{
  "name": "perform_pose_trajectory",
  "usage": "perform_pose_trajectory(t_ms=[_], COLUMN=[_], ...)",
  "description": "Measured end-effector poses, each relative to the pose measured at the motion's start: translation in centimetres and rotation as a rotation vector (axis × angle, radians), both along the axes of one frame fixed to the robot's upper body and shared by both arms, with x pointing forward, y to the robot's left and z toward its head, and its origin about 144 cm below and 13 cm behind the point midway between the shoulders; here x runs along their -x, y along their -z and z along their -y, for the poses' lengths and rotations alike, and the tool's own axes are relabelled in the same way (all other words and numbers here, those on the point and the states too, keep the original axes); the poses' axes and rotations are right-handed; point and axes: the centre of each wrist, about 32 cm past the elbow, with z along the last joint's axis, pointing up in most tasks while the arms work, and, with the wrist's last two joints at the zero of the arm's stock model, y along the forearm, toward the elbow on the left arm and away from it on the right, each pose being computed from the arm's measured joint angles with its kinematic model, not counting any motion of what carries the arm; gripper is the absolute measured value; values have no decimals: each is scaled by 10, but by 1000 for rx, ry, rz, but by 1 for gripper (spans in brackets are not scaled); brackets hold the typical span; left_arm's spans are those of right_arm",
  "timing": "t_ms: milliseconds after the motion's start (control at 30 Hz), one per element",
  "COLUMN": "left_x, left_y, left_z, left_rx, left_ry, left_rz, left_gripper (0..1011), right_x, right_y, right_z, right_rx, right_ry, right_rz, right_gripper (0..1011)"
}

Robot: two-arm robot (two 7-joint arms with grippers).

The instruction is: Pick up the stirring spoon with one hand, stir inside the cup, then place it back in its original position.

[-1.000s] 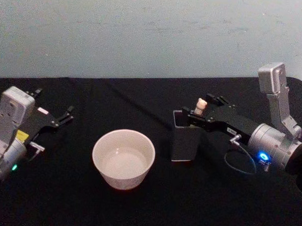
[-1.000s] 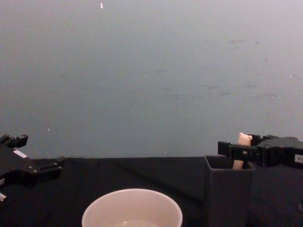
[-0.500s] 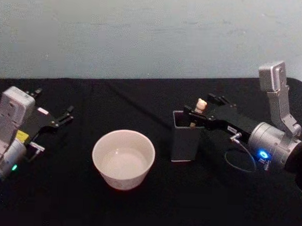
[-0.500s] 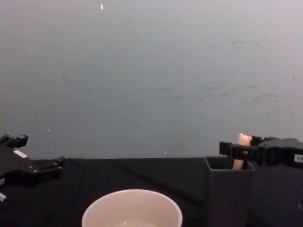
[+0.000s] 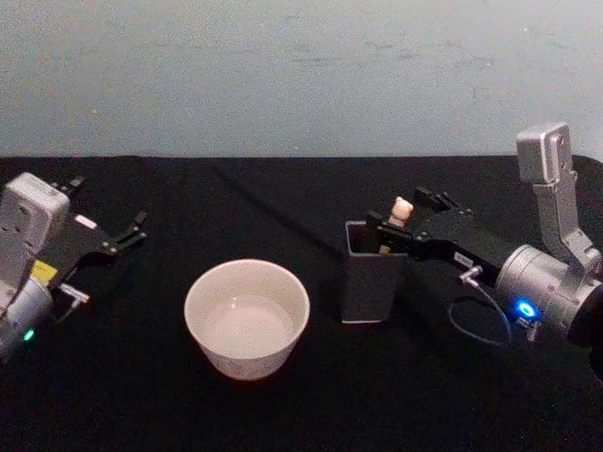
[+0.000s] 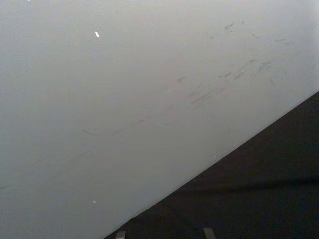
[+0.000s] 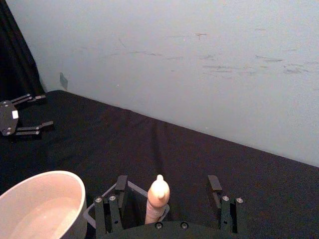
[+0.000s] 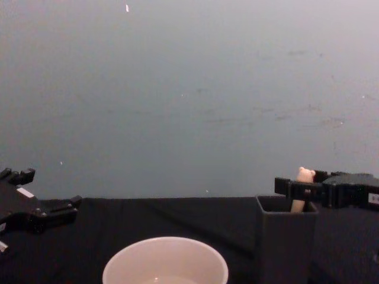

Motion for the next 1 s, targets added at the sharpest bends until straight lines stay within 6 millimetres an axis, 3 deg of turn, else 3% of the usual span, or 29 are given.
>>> perform_pose_trajectory(t_ms=[133, 300, 1000], left_x=[0, 0, 0], left_y=[0, 0, 0], left_z=[0, 0, 0], left_rx=[0, 0, 0], left_ry=[0, 0, 0], left_rz=[0, 0, 0], left_gripper=[1001, 1001, 1001], right_x=[0, 0, 0], right_y=[0, 0, 0], right_z=[0, 0, 0], right_rx=[0, -1, -1], right_ry=[0, -1, -2], right_rz=[0, 1, 1], right_gripper=[998, 916, 270])
